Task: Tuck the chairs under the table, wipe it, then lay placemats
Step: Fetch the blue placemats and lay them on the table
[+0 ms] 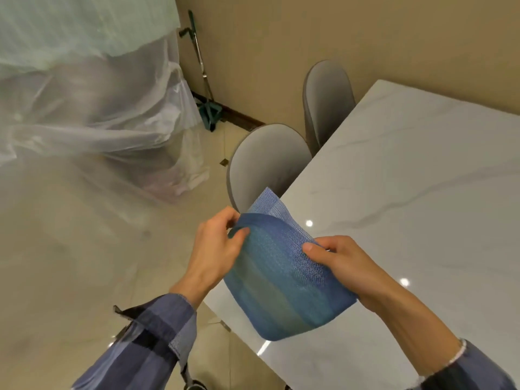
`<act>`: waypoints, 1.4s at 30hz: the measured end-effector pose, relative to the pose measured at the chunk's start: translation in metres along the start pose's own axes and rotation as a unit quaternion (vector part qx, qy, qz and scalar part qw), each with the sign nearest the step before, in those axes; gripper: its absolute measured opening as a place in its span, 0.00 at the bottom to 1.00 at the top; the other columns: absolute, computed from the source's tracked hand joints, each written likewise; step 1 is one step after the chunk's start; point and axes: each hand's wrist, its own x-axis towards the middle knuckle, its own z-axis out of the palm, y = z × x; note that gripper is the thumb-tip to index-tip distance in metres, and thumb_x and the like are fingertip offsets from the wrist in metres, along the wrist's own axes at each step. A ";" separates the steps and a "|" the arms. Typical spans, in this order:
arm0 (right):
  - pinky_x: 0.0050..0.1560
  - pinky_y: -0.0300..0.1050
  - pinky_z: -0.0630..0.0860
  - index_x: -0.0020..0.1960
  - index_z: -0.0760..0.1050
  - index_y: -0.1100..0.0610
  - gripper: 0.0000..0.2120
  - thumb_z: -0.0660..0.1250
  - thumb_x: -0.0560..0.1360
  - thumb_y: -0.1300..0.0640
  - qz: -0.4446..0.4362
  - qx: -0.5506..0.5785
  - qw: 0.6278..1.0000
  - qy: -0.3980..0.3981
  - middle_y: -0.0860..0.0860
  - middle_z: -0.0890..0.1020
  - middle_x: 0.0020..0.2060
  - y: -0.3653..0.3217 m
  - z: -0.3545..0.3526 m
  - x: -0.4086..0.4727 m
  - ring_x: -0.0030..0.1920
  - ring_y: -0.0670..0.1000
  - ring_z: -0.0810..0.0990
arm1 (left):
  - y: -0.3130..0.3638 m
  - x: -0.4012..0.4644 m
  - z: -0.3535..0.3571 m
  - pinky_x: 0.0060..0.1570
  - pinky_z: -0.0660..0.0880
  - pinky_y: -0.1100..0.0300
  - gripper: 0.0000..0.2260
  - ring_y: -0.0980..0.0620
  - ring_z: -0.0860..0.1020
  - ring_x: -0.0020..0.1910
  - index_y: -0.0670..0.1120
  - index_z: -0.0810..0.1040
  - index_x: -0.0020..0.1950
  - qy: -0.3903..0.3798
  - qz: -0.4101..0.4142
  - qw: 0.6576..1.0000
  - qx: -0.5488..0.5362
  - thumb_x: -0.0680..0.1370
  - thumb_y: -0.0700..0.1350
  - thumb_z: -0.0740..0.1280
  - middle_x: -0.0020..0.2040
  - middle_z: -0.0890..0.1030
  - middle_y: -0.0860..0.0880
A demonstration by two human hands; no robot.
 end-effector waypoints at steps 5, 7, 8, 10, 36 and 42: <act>0.39 0.41 0.68 0.30 0.72 0.53 0.20 0.64 0.80 0.52 -0.005 -0.001 0.999 0.045 0.47 0.75 0.29 -0.040 0.050 0.048 0.31 0.45 0.73 | -0.041 0.071 -0.042 0.34 0.70 0.56 0.14 0.55 0.68 0.31 0.50 0.69 0.35 -0.004 0.040 0.999 -0.005 0.74 0.39 0.72 0.31 0.73 0.50; 0.37 0.40 0.67 0.28 0.70 0.53 0.22 0.63 0.80 0.52 -0.003 -0.002 0.998 0.068 0.46 0.73 0.27 -0.060 0.073 0.068 0.30 0.45 0.72 | -0.058 0.099 -0.061 0.32 0.66 0.64 0.14 0.56 0.69 0.31 0.49 0.69 0.35 0.001 0.072 0.997 -0.006 0.74 0.38 0.72 0.30 0.73 0.52; 0.37 0.40 0.68 0.28 0.71 0.53 0.22 0.64 0.80 0.52 -0.006 0.002 0.997 0.081 0.46 0.74 0.27 -0.069 0.089 0.082 0.30 0.45 0.73 | -0.068 0.116 -0.076 0.31 0.66 0.66 0.14 0.57 0.70 0.31 0.49 0.69 0.35 -0.001 0.092 0.996 -0.005 0.74 0.38 0.72 0.29 0.72 0.53; 0.38 0.39 0.70 0.29 0.75 0.54 0.21 0.64 0.80 0.51 -0.002 0.019 0.994 0.111 0.45 0.77 0.29 -0.087 0.117 0.104 0.32 0.44 0.76 | -0.082 0.148 -0.101 0.31 0.66 0.68 0.15 0.59 0.71 0.32 0.50 0.69 0.35 -0.020 0.126 0.992 0.005 0.75 0.39 0.72 0.29 0.72 0.55; 0.49 0.31 0.76 0.61 0.72 0.47 0.14 0.58 0.82 0.64 -0.105 0.145 0.970 0.164 0.28 0.81 0.42 -0.275 0.104 0.342 0.51 0.39 0.80 | -0.016 0.503 -0.150 0.33 0.73 0.49 0.15 0.51 0.73 0.30 0.51 0.69 0.35 -0.127 0.374 0.917 -0.048 0.74 0.43 0.74 0.29 0.75 0.52; 0.54 0.26 0.71 0.67 0.68 0.44 0.20 0.64 0.80 0.61 -0.168 0.126 0.956 0.204 0.29 0.78 0.56 -0.281 0.065 0.376 0.62 0.32 0.74 | 0.033 0.551 -0.096 0.39 0.78 0.40 0.06 0.42 0.82 0.37 0.43 0.77 0.41 -0.288 0.335 0.885 -0.146 0.74 0.43 0.72 0.36 0.82 0.47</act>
